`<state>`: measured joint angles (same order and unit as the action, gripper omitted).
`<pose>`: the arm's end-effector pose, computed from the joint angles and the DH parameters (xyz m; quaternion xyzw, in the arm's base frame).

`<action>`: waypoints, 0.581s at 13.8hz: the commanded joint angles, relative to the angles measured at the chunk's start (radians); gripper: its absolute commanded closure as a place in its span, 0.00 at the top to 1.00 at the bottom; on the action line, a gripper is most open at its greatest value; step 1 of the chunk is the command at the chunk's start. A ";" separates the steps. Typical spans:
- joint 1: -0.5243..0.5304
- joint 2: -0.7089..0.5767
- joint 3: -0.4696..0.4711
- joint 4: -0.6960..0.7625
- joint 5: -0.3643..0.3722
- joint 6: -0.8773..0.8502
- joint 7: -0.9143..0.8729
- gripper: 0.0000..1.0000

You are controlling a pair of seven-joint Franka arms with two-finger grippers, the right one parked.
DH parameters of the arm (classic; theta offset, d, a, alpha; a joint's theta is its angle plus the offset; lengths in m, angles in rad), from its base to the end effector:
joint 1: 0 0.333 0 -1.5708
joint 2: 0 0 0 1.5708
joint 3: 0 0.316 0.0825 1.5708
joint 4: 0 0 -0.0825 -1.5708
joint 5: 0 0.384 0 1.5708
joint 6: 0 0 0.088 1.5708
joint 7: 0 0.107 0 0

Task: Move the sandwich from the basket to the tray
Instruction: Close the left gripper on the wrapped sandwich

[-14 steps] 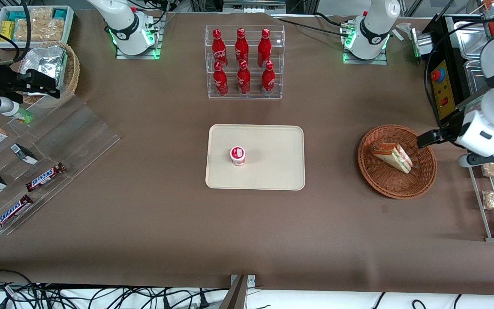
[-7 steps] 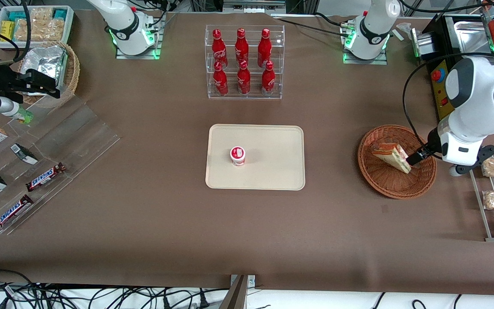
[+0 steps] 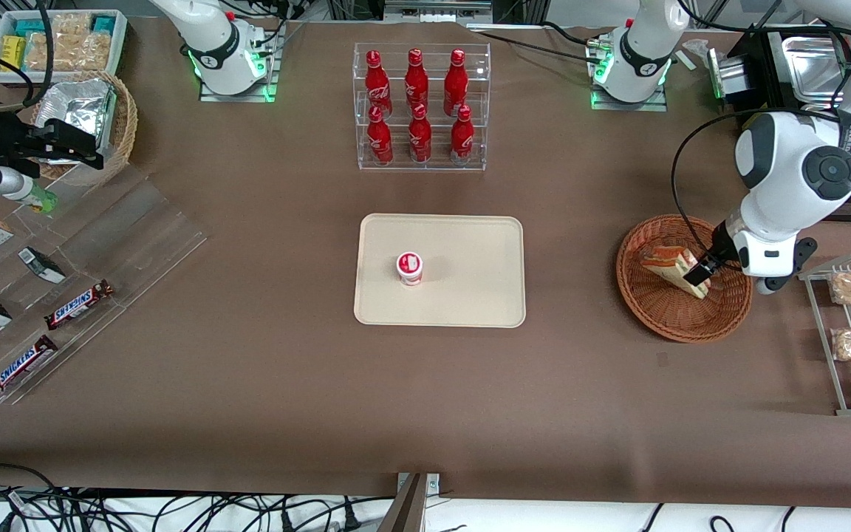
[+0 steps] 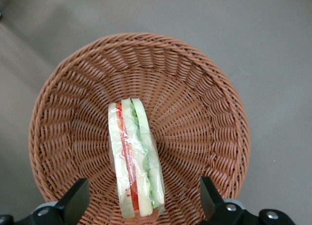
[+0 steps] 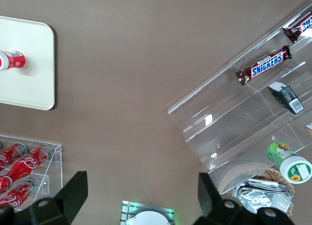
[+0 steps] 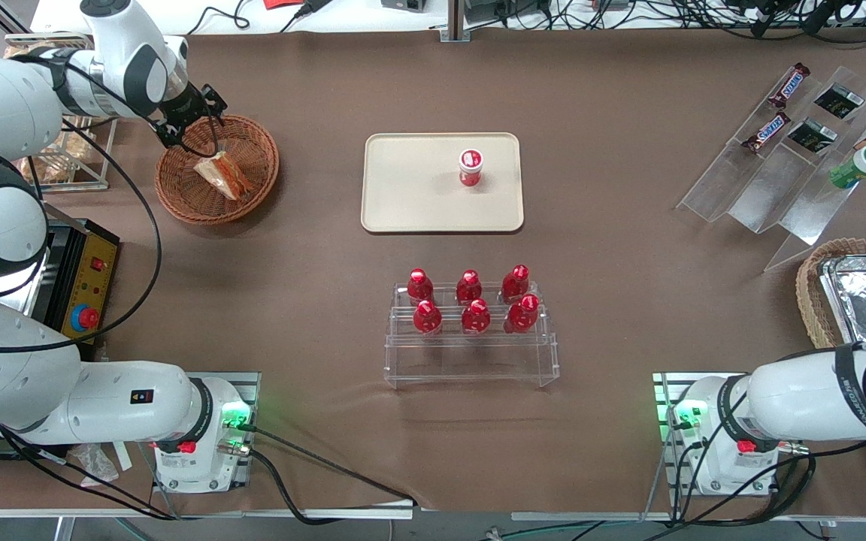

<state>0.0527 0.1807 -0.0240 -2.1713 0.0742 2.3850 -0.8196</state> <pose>0.5600 0.0169 0.3132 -0.9215 -0.3872 -0.0244 0.0155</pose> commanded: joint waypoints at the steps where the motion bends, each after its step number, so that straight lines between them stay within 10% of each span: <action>1: 0.006 0.002 -0.001 -0.062 0.021 0.095 -0.042 1.00; 8: 0.016 0.069 -0.001 -0.130 0.021 0.250 -0.104 1.00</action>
<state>0.0586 0.2396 -0.0233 -2.2916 0.0742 2.6075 -0.9002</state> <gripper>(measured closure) 0.000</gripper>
